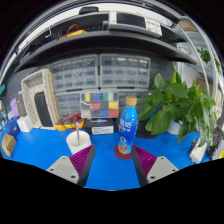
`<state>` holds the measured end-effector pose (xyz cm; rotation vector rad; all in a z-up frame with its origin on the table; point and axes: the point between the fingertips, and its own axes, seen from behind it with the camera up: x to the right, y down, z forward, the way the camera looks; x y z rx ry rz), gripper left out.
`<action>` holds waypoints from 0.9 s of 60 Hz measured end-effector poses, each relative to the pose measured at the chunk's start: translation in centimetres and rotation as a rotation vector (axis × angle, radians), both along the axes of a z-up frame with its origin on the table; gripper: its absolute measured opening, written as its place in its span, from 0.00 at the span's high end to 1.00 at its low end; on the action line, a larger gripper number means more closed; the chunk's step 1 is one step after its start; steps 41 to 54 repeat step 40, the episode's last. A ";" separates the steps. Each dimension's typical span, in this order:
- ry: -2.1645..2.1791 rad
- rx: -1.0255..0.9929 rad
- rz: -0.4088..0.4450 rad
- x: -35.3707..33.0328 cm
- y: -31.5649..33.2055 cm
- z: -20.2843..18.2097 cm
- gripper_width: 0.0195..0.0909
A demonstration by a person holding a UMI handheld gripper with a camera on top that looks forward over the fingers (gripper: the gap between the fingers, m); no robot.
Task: Pour water
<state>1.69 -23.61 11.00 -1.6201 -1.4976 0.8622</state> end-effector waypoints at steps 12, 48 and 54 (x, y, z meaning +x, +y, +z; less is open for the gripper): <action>0.055 -0.007 0.020 2.5 -3.4 7.1 0.25; 0.120 -0.014 0.049 5.3 -8.2 13.7 0.24; 0.120 -0.014 0.049 5.3 -8.2 13.7 0.24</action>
